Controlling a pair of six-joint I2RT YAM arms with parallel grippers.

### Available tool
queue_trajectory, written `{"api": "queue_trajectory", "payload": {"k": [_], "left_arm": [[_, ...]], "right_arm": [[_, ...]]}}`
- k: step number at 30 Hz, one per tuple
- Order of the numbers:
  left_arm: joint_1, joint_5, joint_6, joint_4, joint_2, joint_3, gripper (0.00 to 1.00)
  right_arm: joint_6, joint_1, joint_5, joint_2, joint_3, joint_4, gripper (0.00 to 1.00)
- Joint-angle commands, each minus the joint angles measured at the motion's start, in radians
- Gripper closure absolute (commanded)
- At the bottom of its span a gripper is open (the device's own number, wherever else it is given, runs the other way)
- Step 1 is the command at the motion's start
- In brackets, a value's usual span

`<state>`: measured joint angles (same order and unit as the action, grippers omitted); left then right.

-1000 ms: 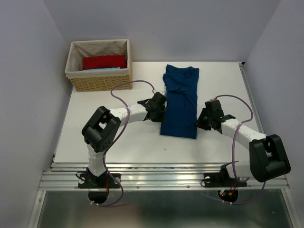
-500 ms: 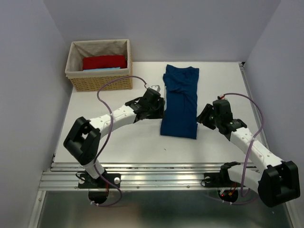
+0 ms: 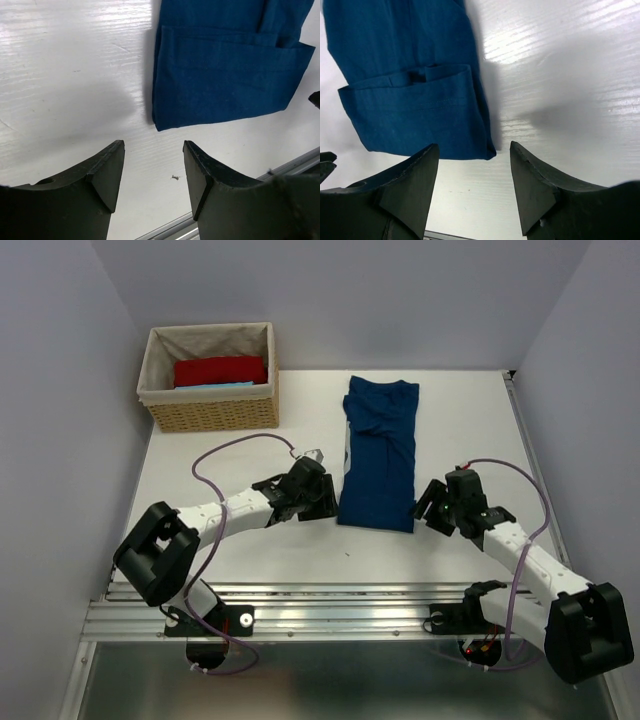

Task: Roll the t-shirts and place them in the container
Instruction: Roll the T-shirt to the center of the board.

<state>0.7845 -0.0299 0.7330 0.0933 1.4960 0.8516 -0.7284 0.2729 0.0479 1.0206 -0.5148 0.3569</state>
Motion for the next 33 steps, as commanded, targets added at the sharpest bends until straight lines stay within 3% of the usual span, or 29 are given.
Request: {"api": "queue_trajectory", "payload": {"k": [1,6,15,28,33], "left_arm": [[0.005,-0.037,0.025,-0.081,-0.008,-0.009,0.4],[0.005,-0.085,0.084,-0.197,0.013,-0.078,0.4],[0.005,-0.123,0.126,-0.28,0.101,-0.112,0.41],[0.004,-0.14,0.144,-0.314,0.138,-0.126,0.53],[0.004,-0.13,0.144,-0.32,0.164,-0.111,0.66]], "right_arm": [[-0.039,-0.008,0.004,0.009,0.022,-0.036,0.35],[-0.086,-0.008,0.076,0.027,0.114,-0.147,0.36],[-0.146,-0.008,0.086,0.015,0.174,-0.214,0.46],[-0.175,-0.008,0.083,0.004,0.197,-0.225,0.69],[-0.175,-0.008,0.087,0.01,0.194,-0.234,0.7]]}}
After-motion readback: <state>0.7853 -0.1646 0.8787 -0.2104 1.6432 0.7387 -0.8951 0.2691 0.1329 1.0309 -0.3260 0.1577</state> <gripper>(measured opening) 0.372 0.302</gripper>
